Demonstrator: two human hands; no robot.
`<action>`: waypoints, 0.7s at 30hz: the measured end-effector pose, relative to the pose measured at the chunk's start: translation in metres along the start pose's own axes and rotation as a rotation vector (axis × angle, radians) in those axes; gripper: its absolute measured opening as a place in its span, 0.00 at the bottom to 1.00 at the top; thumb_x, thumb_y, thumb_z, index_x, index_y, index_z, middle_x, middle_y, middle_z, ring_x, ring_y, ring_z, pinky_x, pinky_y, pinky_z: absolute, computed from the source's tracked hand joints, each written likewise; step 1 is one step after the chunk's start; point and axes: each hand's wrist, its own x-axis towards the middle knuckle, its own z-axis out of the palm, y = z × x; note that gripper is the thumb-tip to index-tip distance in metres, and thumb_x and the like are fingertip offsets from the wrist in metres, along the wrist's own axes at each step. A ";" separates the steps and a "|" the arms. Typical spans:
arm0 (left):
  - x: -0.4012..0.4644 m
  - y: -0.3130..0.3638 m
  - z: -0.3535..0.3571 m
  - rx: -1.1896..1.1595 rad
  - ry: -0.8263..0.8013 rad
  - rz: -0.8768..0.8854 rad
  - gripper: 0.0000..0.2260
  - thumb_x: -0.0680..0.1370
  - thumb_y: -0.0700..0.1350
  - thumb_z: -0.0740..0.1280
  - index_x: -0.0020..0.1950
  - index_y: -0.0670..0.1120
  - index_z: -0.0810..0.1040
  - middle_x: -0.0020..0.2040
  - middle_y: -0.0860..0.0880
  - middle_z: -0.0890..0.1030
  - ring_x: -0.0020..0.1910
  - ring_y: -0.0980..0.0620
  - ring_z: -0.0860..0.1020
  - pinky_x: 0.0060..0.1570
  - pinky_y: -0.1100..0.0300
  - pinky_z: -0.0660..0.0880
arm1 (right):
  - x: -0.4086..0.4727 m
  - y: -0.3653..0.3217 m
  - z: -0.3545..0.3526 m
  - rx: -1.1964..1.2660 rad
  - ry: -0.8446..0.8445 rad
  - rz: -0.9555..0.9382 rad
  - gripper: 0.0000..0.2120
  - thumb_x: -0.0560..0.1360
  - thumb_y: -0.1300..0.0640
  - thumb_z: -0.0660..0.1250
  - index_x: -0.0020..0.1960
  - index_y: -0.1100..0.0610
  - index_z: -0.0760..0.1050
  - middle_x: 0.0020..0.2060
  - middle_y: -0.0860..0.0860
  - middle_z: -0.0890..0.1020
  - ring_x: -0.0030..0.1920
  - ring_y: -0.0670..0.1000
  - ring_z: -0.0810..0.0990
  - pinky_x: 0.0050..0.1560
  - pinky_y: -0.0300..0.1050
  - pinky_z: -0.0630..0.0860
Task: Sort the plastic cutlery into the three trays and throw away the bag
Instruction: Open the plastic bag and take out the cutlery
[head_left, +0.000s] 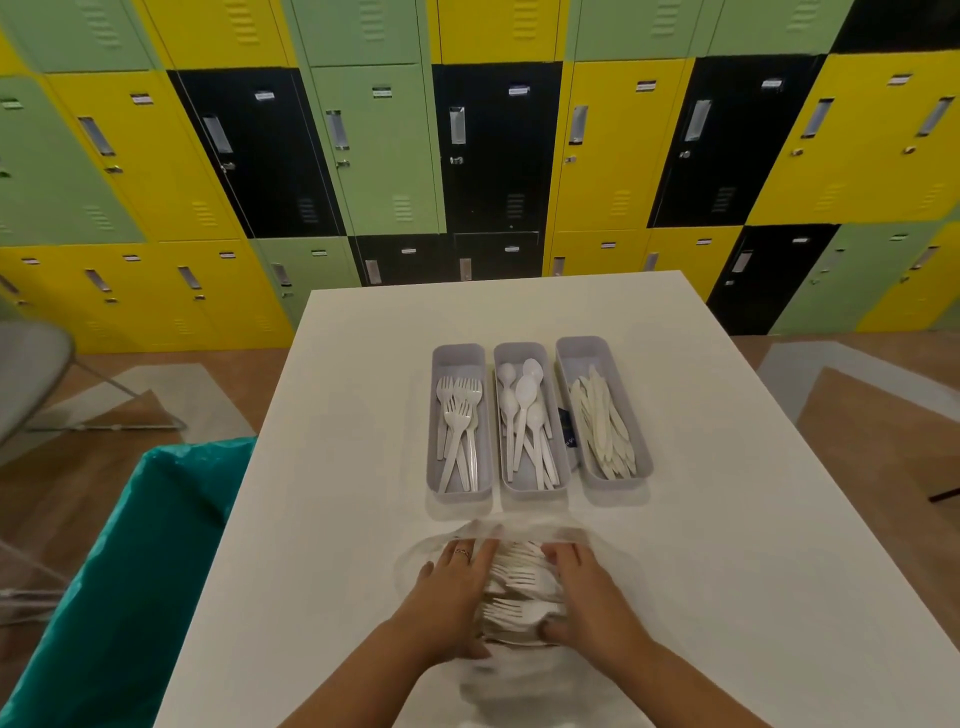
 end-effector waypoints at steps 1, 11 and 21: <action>0.000 0.000 0.000 -0.001 0.007 0.002 0.50 0.68 0.52 0.74 0.77 0.48 0.42 0.76 0.44 0.54 0.76 0.45 0.53 0.73 0.46 0.58 | -0.002 0.003 0.000 -0.009 0.012 0.015 0.38 0.66 0.53 0.75 0.71 0.55 0.60 0.68 0.51 0.65 0.67 0.47 0.67 0.64 0.31 0.62; 0.004 -0.002 0.011 -0.036 0.023 0.014 0.50 0.67 0.57 0.73 0.77 0.45 0.43 0.76 0.42 0.53 0.76 0.43 0.53 0.71 0.46 0.61 | -0.004 0.014 0.008 -0.163 -0.005 -0.236 0.25 0.69 0.56 0.68 0.65 0.51 0.69 0.64 0.47 0.72 0.64 0.50 0.71 0.61 0.41 0.70; 0.006 -0.008 0.016 -0.087 0.093 0.072 0.49 0.67 0.55 0.73 0.77 0.43 0.46 0.74 0.42 0.59 0.74 0.45 0.59 0.70 0.54 0.64 | -0.004 0.025 0.006 -0.346 0.057 -0.282 0.32 0.64 0.46 0.72 0.65 0.45 0.65 0.64 0.49 0.72 0.65 0.54 0.71 0.62 0.47 0.71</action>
